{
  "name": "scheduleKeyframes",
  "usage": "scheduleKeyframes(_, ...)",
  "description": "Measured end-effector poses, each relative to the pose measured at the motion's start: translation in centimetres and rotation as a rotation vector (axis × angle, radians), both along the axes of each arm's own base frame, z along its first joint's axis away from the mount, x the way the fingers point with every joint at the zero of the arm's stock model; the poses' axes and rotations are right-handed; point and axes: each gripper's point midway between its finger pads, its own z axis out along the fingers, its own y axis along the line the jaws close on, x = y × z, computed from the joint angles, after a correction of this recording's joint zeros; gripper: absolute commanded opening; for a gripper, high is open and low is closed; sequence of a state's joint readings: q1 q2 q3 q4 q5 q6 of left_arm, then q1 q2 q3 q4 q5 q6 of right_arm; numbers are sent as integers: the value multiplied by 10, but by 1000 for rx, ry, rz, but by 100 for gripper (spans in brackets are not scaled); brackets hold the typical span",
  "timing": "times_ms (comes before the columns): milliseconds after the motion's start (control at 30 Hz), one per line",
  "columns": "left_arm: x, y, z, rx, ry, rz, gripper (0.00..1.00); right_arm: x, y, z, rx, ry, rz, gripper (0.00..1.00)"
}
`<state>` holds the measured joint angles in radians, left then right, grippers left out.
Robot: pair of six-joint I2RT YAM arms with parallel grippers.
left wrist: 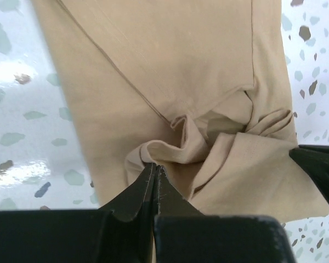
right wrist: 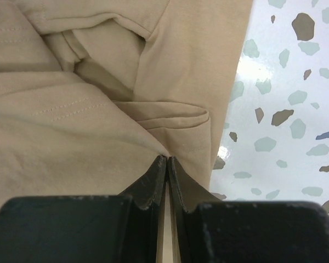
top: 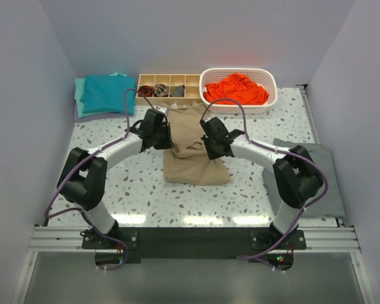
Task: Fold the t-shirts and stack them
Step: Fold the tshirt
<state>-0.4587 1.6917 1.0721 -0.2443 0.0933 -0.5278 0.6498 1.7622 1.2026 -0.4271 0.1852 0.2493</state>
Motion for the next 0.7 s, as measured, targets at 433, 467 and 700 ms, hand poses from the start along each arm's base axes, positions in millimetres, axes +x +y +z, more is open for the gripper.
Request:
scheduleKeyframes(433, 45, 46, -21, 27, 87, 113, 57, -16, -28, -11, -65, -18, -44, 68)
scheduleKeyframes(467, 45, 48, -23, 35, 94, 112, 61, -17, -32, -8, -70, -29, -51, 69)
scheduleKeyframes(700, 39, 64, -21, 102, 109, 139, 71, -16, -54, 25, -68, -141, -113, 72)
